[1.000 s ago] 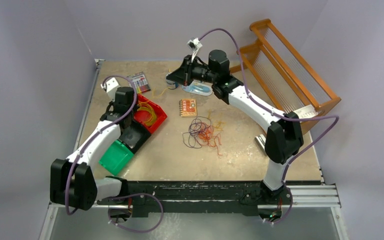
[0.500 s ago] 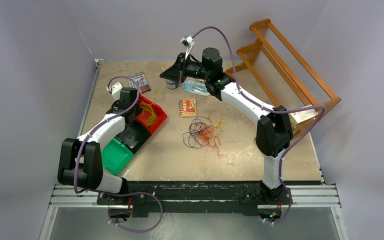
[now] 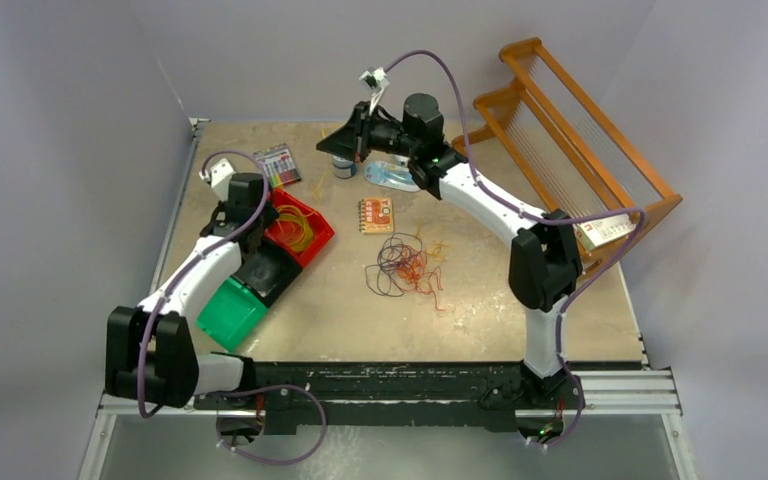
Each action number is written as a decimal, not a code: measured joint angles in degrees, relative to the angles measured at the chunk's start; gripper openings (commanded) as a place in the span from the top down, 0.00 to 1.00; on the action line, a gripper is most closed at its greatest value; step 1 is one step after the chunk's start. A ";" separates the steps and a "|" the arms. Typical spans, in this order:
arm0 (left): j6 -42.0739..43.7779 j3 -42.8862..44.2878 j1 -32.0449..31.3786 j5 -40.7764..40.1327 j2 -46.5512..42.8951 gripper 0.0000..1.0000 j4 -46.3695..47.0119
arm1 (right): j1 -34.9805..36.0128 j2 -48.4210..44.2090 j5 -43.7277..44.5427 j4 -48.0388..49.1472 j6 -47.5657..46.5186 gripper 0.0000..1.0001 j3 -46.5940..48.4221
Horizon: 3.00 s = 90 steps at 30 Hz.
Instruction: Untangle the cables
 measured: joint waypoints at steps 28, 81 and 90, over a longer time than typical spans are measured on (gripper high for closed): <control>8.46 -0.24 0.33 -20.68 -27.65 0.59 -12.00 | 7.54 16.92 -1.92 0.22 6.47 1.00 21.86; 8.44 -1.09 0.85 -19.63 -28.06 0.58 -12.41 | 13.92 31.71 10.36 -19.02 -13.00 1.00 28.98; 8.44 -1.09 1.07 -19.50 -28.11 0.58 -12.41 | 14.08 32.04 10.25 -19.47 -13.00 1.00 28.98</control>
